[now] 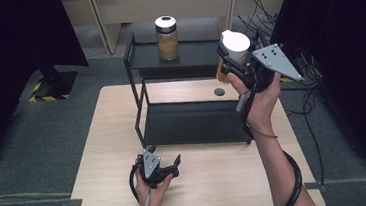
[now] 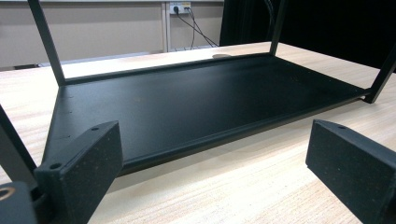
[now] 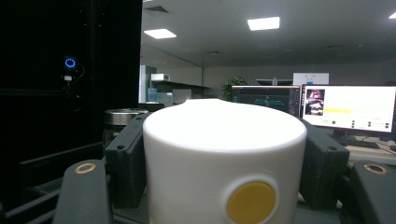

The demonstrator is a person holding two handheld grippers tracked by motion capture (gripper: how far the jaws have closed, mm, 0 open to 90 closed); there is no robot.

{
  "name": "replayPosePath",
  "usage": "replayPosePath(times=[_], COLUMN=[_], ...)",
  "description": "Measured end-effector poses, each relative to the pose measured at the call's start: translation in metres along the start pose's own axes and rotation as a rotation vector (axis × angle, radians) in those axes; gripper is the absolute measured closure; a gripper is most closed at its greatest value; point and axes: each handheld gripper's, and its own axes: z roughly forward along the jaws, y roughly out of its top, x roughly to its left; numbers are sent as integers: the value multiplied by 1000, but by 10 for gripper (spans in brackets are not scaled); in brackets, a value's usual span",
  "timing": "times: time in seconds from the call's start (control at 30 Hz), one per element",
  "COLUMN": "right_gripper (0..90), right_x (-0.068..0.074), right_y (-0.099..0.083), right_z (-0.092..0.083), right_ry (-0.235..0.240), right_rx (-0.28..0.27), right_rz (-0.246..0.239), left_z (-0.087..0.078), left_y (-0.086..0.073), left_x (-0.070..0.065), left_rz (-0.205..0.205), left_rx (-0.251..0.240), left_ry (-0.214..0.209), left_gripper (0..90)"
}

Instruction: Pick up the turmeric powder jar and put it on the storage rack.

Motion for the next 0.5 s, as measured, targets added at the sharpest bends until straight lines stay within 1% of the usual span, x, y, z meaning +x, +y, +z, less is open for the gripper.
replayPosePath(times=[0.1, 0.23, 0.33, 0.43, 0.47, 0.5], right_gripper=[312, 312, 312, 312, 312, 312], right_x=[-1, -3, -3, -4, -4, -4], right_y=[3, 9, 12, 18, 18, 22], right_z=[4, 13, 17, 27, 27, 32], right_ry=[-8, -20, -27, -40, -40, -44], right_rx=[1, 8, 10, 17, 17, 22], right_rz=[5, -4, 3, 1, 1, -1], left_z=[0, 0, 0, -1, -1, -1], left_y=[0, 0, -1, -1, -1, -1], left_x=[0, 0, 0, 0, 0, 0], left_rz=[-3, -1, 0, -1, -1, -2], left_rx=[-2, -2, -3, -5, -5, -2], left_ry=[0, -1, 0, -1, -1, -2], left_gripper=[30, 30, 30, 30, 30, 30])
